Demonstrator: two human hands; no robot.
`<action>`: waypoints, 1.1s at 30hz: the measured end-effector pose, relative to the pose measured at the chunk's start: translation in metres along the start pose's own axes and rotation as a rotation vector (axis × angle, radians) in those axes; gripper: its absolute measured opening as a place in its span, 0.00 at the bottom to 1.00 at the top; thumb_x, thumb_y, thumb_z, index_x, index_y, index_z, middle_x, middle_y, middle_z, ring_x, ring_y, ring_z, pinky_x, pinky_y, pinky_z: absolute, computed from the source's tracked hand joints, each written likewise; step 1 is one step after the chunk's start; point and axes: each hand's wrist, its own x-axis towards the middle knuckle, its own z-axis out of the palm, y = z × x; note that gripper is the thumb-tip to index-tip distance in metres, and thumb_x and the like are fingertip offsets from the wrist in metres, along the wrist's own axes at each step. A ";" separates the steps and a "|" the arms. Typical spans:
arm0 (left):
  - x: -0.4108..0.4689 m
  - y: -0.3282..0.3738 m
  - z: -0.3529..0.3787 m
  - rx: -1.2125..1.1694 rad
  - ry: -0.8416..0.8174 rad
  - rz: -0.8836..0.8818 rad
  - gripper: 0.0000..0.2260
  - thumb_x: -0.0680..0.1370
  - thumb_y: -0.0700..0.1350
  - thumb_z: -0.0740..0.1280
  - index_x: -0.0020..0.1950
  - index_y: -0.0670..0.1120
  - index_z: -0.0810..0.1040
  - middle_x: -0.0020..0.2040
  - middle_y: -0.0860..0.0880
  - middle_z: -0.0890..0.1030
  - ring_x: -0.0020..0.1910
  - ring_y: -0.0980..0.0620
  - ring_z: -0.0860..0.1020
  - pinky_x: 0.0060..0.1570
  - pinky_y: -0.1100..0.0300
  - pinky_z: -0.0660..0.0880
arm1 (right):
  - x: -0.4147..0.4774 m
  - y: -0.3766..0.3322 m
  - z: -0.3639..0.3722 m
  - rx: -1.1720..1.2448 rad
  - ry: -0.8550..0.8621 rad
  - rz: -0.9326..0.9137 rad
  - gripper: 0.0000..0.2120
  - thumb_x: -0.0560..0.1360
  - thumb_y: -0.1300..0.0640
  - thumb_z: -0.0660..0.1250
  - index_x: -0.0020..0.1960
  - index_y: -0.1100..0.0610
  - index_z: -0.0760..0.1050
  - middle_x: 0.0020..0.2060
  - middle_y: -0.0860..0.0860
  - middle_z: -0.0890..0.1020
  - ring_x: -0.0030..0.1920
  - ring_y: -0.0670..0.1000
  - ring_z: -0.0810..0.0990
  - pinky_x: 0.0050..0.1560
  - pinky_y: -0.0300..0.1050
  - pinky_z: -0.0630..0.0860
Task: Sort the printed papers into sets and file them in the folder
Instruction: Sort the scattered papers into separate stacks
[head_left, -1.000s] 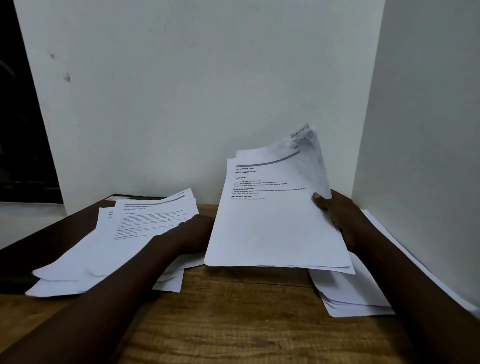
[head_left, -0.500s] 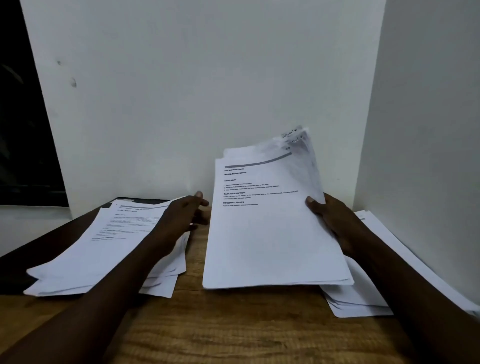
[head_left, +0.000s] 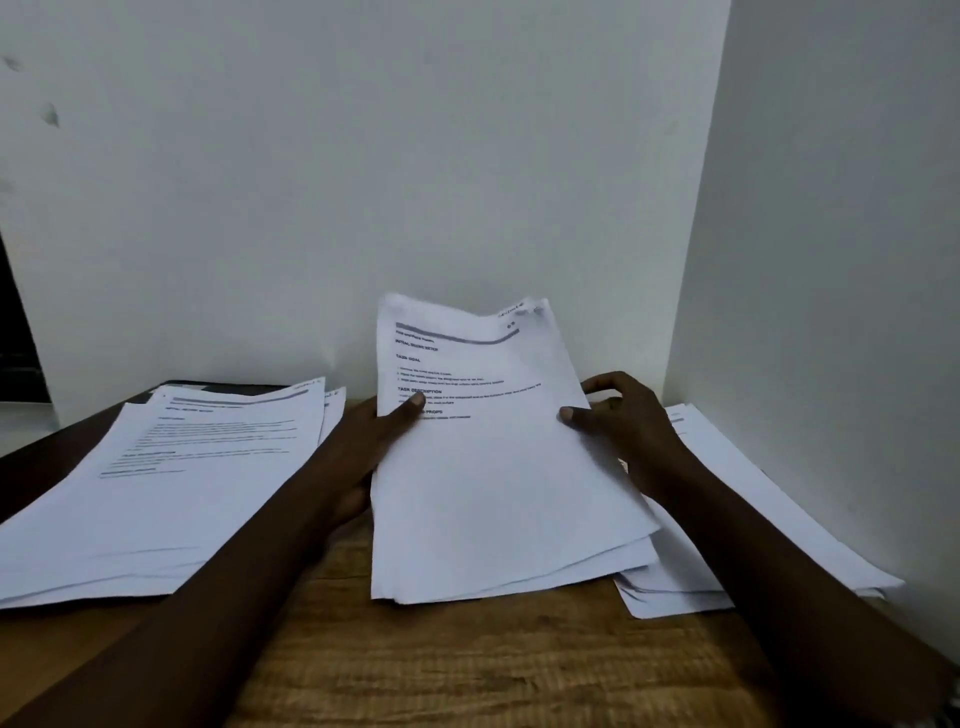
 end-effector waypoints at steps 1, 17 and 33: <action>0.000 0.000 0.001 0.006 -0.007 -0.018 0.18 0.79 0.49 0.66 0.66 0.42 0.76 0.59 0.43 0.82 0.59 0.42 0.81 0.62 0.44 0.75 | 0.002 0.002 -0.002 -0.035 0.015 -0.026 0.12 0.68 0.61 0.76 0.47 0.52 0.76 0.36 0.54 0.81 0.34 0.53 0.78 0.34 0.42 0.70; 0.001 -0.006 -0.032 0.142 0.205 -0.031 0.12 0.80 0.33 0.61 0.63 0.37 0.76 0.57 0.36 0.82 0.55 0.35 0.81 0.61 0.38 0.74 | 0.039 0.019 -0.119 -1.173 0.079 0.365 0.25 0.73 0.54 0.72 0.67 0.61 0.72 0.66 0.57 0.75 0.60 0.56 0.75 0.50 0.42 0.71; -0.004 0.015 -0.032 0.061 0.085 0.087 0.15 0.80 0.35 0.60 0.67 0.39 0.73 0.61 0.39 0.81 0.58 0.37 0.80 0.60 0.40 0.75 | -0.013 0.000 0.019 -0.283 -0.160 0.054 0.36 0.67 0.31 0.68 0.65 0.53 0.71 0.55 0.51 0.81 0.53 0.51 0.81 0.58 0.50 0.78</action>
